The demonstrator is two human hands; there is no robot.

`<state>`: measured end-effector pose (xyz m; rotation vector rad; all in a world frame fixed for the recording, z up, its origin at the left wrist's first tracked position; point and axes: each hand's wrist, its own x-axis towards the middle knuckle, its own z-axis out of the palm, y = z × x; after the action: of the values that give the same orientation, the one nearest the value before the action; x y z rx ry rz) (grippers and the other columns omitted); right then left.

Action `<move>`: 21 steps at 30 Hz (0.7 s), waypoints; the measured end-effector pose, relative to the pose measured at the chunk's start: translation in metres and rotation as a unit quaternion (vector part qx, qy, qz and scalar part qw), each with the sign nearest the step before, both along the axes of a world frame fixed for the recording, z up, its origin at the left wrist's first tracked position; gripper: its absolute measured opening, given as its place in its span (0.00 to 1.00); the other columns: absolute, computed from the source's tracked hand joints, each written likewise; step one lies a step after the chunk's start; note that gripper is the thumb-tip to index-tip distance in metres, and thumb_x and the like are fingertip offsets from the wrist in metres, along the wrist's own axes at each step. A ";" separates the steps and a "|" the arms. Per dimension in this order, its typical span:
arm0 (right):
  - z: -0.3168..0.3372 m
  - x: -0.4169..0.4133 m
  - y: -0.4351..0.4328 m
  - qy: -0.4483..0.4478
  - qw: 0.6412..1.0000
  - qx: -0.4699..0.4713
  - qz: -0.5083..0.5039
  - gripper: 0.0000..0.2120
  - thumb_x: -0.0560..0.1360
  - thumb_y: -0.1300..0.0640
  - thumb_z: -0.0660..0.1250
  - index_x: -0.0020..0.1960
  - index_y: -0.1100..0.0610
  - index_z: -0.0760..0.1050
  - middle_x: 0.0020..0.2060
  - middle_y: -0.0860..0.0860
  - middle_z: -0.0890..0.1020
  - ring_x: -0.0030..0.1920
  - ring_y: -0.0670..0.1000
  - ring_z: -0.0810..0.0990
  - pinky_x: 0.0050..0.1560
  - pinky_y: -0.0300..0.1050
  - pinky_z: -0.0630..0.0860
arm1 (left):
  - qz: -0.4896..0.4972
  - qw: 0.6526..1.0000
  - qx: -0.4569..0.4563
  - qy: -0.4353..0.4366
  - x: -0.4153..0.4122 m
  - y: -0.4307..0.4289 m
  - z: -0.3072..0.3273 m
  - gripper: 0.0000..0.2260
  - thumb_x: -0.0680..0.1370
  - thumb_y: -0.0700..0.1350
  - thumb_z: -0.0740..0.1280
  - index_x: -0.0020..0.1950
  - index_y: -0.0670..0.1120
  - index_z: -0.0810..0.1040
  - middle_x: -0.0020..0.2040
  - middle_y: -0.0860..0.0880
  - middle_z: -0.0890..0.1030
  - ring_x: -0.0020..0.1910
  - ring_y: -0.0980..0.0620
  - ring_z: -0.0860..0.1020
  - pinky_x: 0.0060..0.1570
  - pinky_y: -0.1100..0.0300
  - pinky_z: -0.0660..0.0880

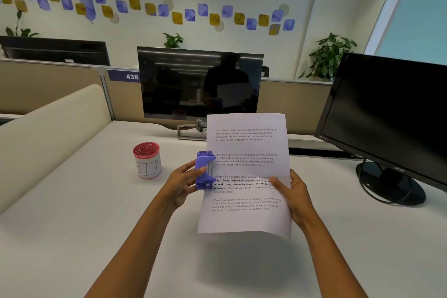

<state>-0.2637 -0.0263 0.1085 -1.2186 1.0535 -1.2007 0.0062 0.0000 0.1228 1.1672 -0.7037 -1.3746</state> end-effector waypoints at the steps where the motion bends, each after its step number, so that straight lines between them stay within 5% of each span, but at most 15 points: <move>1: 0.000 0.000 0.000 -0.002 1.000 0.002 0.000 0.19 0.73 0.58 0.68 0.63 0.54 0.72 0.54 0.54 0.82 0.51 0.58 0.82 0.42 0.46 0.82 | 0.000 1.000 0.000 0.000 0.000 0.000 0.000 0.15 0.75 0.40 0.66 0.61 0.46 0.69 0.48 0.48 0.78 0.46 0.47 0.78 0.54 0.47 0.72; 11: -0.001 -0.002 -0.002 -0.007 1.000 0.012 -0.003 0.17 0.73 0.57 0.69 0.61 0.52 0.72 0.54 0.54 0.82 0.49 0.58 0.82 0.41 0.47 0.82 | -0.008 1.000 -0.003 -0.011 0.003 0.000 -0.001 0.16 0.75 0.40 0.66 0.63 0.45 0.70 0.55 0.44 0.77 0.55 0.43 0.76 0.54 0.46 0.73; 21: -0.001 -0.002 -0.001 -0.016 1.000 0.019 0.006 0.15 0.72 0.58 0.69 0.58 0.51 0.74 0.52 0.53 0.83 0.48 0.57 0.83 0.39 0.46 0.82 | -0.015 0.999 0.009 -0.028 0.005 0.001 -0.002 0.16 0.75 0.41 0.67 0.62 0.43 0.73 0.50 0.46 0.80 0.52 0.45 0.78 0.55 0.46 0.74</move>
<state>-0.2661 -0.0278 0.1079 -1.1714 1.0402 -1.1828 0.0114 0.0007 0.1209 1.2178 -0.7529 -1.3812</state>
